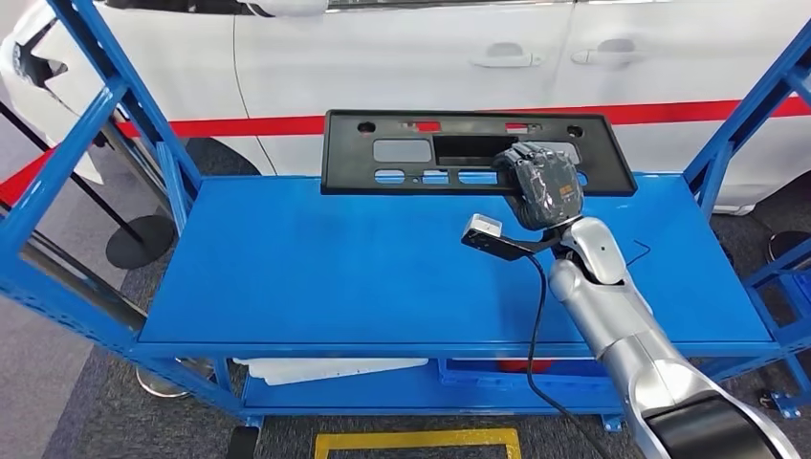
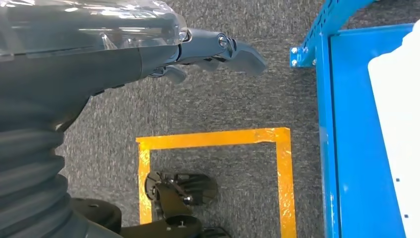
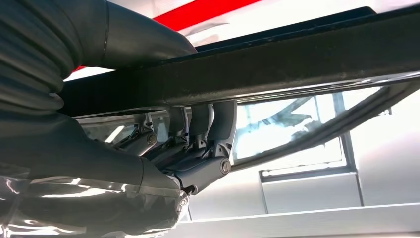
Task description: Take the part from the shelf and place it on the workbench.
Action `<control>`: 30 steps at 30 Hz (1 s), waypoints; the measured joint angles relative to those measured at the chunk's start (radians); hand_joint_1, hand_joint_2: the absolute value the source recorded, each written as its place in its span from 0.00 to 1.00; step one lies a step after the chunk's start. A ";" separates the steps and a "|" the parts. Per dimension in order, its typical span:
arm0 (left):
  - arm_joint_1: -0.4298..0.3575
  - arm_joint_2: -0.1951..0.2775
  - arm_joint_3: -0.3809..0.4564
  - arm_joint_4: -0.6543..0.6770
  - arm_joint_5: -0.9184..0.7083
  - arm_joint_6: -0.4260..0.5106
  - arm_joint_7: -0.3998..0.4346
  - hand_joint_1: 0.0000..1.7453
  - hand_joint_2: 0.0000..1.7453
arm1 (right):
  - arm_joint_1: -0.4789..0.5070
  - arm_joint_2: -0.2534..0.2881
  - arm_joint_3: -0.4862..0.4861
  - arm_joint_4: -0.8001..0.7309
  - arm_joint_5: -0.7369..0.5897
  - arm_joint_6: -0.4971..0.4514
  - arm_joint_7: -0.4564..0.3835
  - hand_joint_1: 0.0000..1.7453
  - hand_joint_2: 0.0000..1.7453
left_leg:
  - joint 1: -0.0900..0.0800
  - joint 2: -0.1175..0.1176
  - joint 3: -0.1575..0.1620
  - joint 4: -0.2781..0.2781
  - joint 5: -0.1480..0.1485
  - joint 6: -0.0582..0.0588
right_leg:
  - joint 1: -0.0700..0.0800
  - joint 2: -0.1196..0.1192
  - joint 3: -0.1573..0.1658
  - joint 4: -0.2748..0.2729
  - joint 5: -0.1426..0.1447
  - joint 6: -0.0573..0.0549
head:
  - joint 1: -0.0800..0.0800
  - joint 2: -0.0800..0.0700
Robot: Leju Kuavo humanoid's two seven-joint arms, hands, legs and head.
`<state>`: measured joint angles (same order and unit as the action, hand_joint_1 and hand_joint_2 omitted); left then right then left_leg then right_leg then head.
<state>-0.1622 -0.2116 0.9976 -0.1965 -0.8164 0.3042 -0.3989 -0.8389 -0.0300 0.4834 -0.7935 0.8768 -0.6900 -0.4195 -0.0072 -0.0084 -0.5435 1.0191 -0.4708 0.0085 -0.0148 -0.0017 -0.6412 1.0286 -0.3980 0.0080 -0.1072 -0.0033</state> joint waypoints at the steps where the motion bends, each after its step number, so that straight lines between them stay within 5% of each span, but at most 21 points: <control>1: 0.000 0.000 0.000 0.000 0.000 0.000 0.000 0.00 1.00 | 0.000 -0.002 0.002 0.000 -0.006 0.000 -0.001 1.00 1.00 | 0.003 0.001 -0.002 -0.005 0.007 0.007 | 0.000 0.000 -0.002 0.000 0.002 0.006 | 0.000 0.000; 3: 0.000 0.000 0.000 0.000 0.001 0.003 0.000 0.00 1.00 | -0.001 -0.007 0.008 0.000 -0.024 -0.001 -0.008 1.00 1.00 | 0.008 0.004 -0.011 -0.017 0.026 0.022 | 0.000 0.001 -0.018 0.030 -0.032 0.015 | 0.000 0.000; 6: 0.001 0.000 0.000 0.000 0.005 0.008 -0.001 0.00 1.00 | 0.001 -0.011 0.018 0.000 -0.058 -0.001 -0.025 1.00 1.00 | 0.009 0.007 -0.040 -0.021 0.051 0.033 | -0.001 0.002 -0.081 0.208 -0.155 0.023 | 0.000 0.000; 7: 0.002 0.000 0.000 0.000 0.008 0.009 -0.001 0.00 1.00 | 0.004 -0.011 0.023 0.000 -0.073 -0.001 -0.031 1.00 1.00 | 0.009 0.007 -0.051 -0.019 0.059 0.033 | -0.001 0.002 -0.094 0.262 -0.176 0.025 | 0.000 0.000; 9: 0.005 0.000 0.000 0.000 0.011 0.011 -0.003 0.00 1.00 | 0.008 -0.014 0.035 -0.003 -0.104 -0.001 -0.039 1.00 1.00 | 0.010 0.006 -0.073 -0.014 0.072 0.030 | -0.003 0.002 -0.069 0.265 -0.159 0.027 | 0.000 0.000; 13: 0.010 0.000 0.000 0.000 0.011 0.013 -0.010 0.00 1.00 | 0.006 -0.020 0.054 -0.026 -0.157 -0.001 -0.049 1.00 1.00 | 0.007 0.005 -0.108 0.006 0.090 0.013 | -0.002 0.003 0.086 0.030 -0.100 0.015 | 0.000 0.000; 17: 0.014 0.001 0.001 0.000 0.011 0.014 -0.014 0.00 1.00 | 0.012 -0.030 0.067 -0.040 -0.187 0.001 -0.057 1.00 1.00 | 0.008 0.003 -0.124 0.011 0.100 -0.010 | 0.001 0.001 0.081 0.000 -0.082 -0.013 | -0.001 0.000; 19: 0.017 0.002 0.001 0.000 0.011 0.013 -0.014 0.00 1.00 | 0.017 -0.034 0.070 -0.049 -0.227 0.010 -0.068 1.00 1.00 | 0.011 0.003 -0.150 0.069 0.038 -0.018 | -0.003 -0.002 0.062 -0.004 -0.061 -0.030 | -0.001 0.000; 22: 0.017 0.002 0.001 0.000 0.011 0.012 -0.014 0.00 1.00 | 0.038 -0.042 0.072 -0.075 -0.332 0.032 -0.099 1.00 1.00 | 0.015 0.003 -0.197 0.259 -0.087 -0.028 | 0.000 -0.003 0.025 -0.003 -0.032 -0.035 | -0.001 0.000; 24: 0.017 0.002 0.001 0.000 0.011 0.011 -0.014 0.00 1.00 | 0.065 -0.050 0.072 -0.101 -0.433 0.058 -0.129 1.00 1.00 | 0.016 0.003 -0.175 0.295 -0.082 -0.029 | 0.002 -0.003 0.002 -0.003 -0.014 -0.032 | -0.001 0.000; 26: 0.016 0.002 0.001 0.000 0.011 0.011 -0.012 0.00 1.00 | 0.097 -0.056 0.068 -0.138 -0.546 0.090 -0.161 1.00 1.00 | 0.014 0.003 -0.085 0.190 -0.036 -0.020 | 0.003 -0.004 -0.016 -0.002 0.002 -0.028 | -0.001 0.000; 28: 0.016 0.004 0.001 0.000 0.011 0.011 -0.011 0.00 1.00 | 0.130 -0.060 0.060 -0.185 -0.641 0.110 -0.188 1.00 1.00 | 0.009 0.003 0.013 0.047 -0.028 -0.008 | 0.005 -0.004 -0.026 -0.002 0.018 -0.019 | -0.001 0.000; 30: 0.016 0.005 0.000 0.000 0.011 0.011 -0.010 0.00 1.00 | 0.163 -0.062 0.053 -0.230 -0.704 0.118 -0.208 1.00 1.00 | 0.002 0.002 0.047 -0.015 -0.038 -0.001 | 0.003 -0.004 -0.029 -0.006 0.033 -0.007 | -0.001 0.000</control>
<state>-0.1464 -0.2064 0.9979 -0.1965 -0.8054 0.3157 -0.4094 -0.6758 -0.0918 0.5366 -1.0235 0.1725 -0.5716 -0.6272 -0.0049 -0.0063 -0.4968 1.0043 -0.5087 0.0076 -0.0118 -0.0061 -0.6702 1.0223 -0.3650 0.0009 -0.1083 -0.0033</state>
